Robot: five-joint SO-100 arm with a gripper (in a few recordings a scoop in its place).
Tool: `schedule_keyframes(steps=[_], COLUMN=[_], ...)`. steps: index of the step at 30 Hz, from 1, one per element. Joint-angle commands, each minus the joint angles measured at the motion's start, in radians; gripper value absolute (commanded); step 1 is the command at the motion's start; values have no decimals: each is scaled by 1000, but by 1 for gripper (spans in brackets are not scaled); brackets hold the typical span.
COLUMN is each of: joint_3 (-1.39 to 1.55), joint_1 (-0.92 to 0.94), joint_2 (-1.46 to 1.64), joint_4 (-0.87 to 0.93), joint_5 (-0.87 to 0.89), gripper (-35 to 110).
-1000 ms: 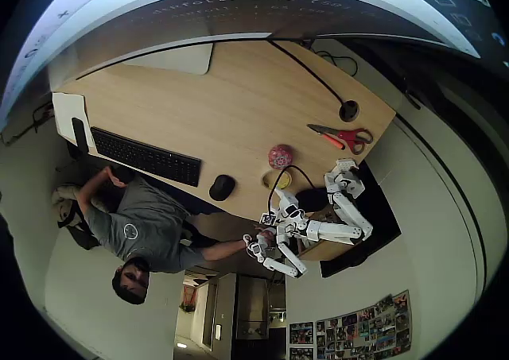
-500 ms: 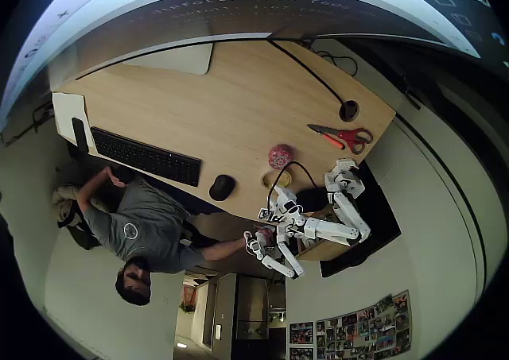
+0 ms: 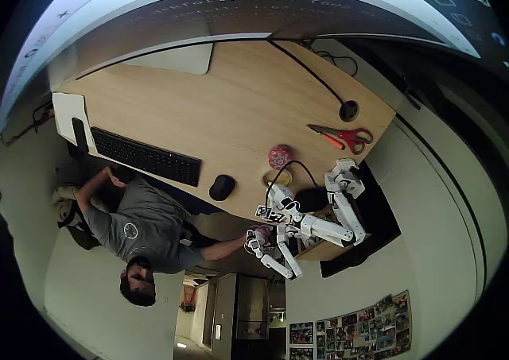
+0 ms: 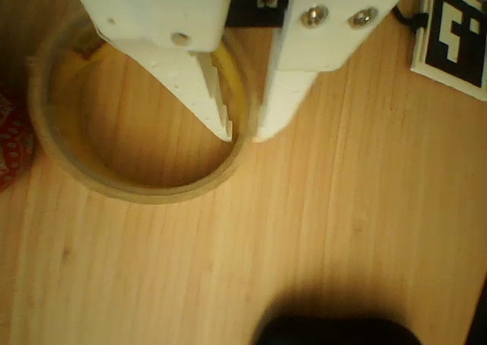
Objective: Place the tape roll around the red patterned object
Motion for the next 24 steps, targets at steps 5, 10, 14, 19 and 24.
schedule_keyframes(steps=[5,10,14,19,24], joint_3=[-9,-89,-143,-176,-91], joint_1=[-3,-18,-32,-35,89], joint_2=[167,373,491,606,698], joint_4=[129,373,515,626,607], joint_5=[-25,-35,-49,-44,-127], gripper=[0,0,0,0,0])
